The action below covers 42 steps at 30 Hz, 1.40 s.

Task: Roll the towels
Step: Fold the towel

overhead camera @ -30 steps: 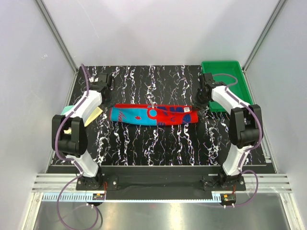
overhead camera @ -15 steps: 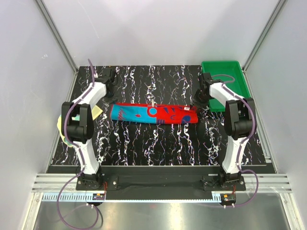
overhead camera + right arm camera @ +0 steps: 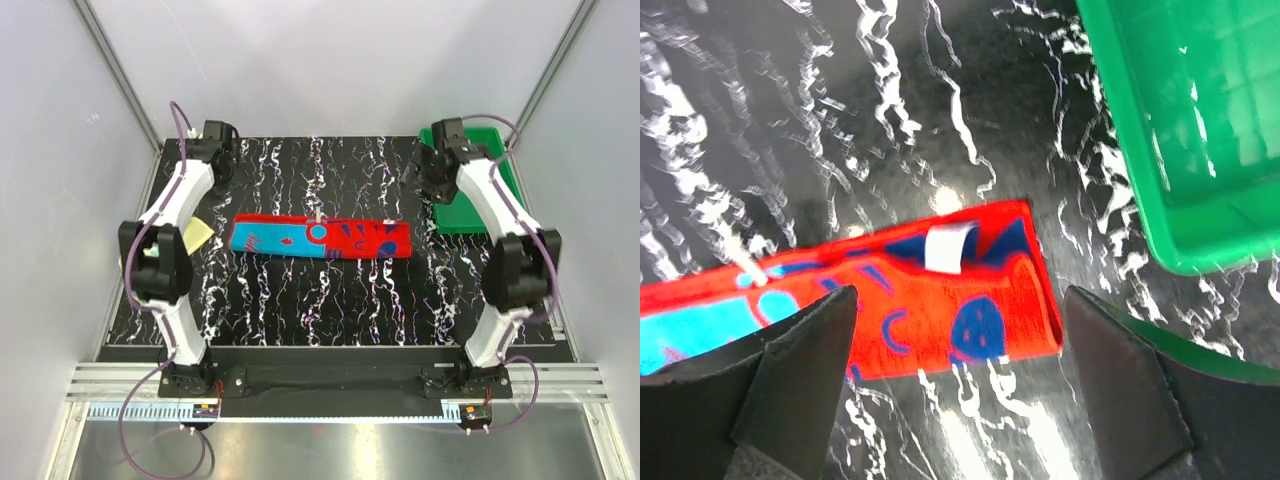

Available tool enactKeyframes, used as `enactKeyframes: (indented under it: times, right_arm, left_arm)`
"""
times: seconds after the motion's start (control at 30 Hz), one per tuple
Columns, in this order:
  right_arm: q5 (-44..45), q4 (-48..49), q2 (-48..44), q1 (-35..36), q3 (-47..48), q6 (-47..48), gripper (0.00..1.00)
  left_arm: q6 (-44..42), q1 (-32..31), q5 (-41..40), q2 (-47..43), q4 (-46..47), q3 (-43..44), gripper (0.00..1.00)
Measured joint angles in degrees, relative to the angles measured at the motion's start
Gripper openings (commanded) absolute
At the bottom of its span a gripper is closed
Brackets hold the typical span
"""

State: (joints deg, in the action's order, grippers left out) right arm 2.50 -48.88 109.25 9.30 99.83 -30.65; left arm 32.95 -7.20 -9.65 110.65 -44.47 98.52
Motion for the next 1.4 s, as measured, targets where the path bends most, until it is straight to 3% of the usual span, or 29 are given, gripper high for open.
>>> enactKeyframes:
  times: [0.13, 0.23, 0.4, 0.43, 0.47, 0.63, 0.8, 1.17, 1.4]
  right_arm:
    - [-0.94, 4.96, -14.49, -0.07, -14.56, 0.24, 0.87]
    - [-4.26, 8.61, -23.15, -0.11, -26.34, -0.17, 0.82]
    - [-9.29, 12.55, -24.26, -0.11, -38.51, -0.72, 0.74]
    - [-9.73, 12.81, -23.65, -0.11, -39.47, -0.68, 0.62]
    - [-10.16, 13.16, -22.97, -0.11, -40.04, -0.68, 0.58]
    - [-12.9, 16.41, -20.65, -0.11, -39.8, -0.39, 0.33]
    - [-14.25, 18.51, -17.46, -0.11, -36.37, -0.46, 0.23]
    - [-13.92, 21.03, 2.19, -1.88, -23.3, -0.57, 0.18]
    - [-12.15, 20.44, 4.87, -4.81, -23.23, -0.72, 0.19]
  left_arm:
    - [-0.24, -2.99, -0.33, -9.05, 1.33, -8.07, 0.73]
    - [-0.42, -10.05, -0.63, -14.86, 2.91, -12.74, 0.7]
    - [-0.35, -24.57, -0.28, -15.58, 6.82, -15.69, 0.69]
    - [-0.44, -27.41, -0.48, -14.73, 7.45, -15.61, 0.69]
    - [-0.57, -29.83, -0.5, -13.86, 7.93, -15.41, 0.69]
    - [-1.86, -39.19, -1.38, -6.99, 9.01, -11.47, 0.68]
    - [-3.1, -44.68, -2.69, -4.11, 10.4, -10.56, 0.67]
    - [-3.17, -45.7, -4.79, -3.85, 12.92, -12.41, 0.66]
    - [-3.23, -45.7, -5.84, -4.39, 12.66, -15.06, 0.65]
